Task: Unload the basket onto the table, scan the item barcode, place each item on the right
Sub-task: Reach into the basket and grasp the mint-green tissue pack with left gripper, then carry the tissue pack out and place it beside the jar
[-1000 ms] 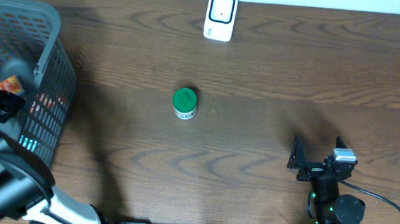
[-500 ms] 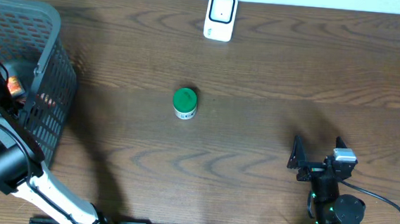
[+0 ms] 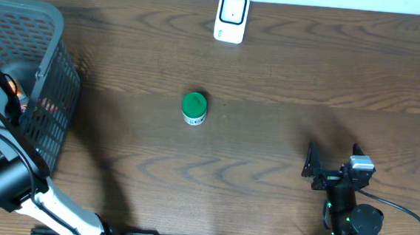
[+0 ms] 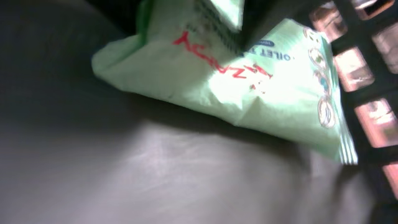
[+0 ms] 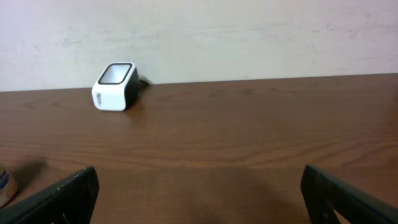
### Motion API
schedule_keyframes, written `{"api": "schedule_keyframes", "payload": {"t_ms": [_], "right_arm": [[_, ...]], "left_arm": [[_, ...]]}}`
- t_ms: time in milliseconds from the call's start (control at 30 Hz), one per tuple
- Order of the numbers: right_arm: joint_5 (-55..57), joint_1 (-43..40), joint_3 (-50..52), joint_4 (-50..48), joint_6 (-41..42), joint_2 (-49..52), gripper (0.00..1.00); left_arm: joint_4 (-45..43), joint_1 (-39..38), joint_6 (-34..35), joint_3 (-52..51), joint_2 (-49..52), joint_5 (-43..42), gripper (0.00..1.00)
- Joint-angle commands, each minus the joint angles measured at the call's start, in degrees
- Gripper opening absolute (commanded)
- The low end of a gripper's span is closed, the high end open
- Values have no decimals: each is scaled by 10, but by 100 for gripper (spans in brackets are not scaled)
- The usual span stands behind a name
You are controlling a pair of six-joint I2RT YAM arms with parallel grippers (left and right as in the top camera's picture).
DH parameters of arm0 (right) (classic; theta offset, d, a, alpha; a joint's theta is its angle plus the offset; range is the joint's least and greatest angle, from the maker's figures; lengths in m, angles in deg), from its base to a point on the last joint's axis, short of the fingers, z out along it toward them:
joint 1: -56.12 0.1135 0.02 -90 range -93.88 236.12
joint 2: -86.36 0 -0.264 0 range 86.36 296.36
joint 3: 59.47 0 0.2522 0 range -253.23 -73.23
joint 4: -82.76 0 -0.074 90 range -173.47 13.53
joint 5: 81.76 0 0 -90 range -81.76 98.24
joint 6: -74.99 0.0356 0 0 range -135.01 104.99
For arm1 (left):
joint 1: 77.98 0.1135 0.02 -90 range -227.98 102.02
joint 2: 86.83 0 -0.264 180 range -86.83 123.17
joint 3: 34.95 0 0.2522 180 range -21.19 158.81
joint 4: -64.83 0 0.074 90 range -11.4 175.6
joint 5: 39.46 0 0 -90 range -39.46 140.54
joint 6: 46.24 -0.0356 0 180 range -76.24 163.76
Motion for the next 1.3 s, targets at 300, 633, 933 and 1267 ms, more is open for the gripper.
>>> {"api": "schedule_keyframes", "payload": {"t_ms": [300, 633, 933, 1267], "right_arm": [[2, 3, 1, 2, -5, -3, 99], [2, 3, 1, 2, -5, -3, 99], [2, 3, 1, 2, -5, -3, 99], [2, 3, 1, 2, -5, -3, 99]], "left_arm": [[56, 6, 23, -1, 26, 12, 24], [169, 6, 22, 187, -98, 3, 8], [139, 6, 22, 207, -302, -69, 8], [-30, -41, 34, 207, -482, -502, 8]]}}
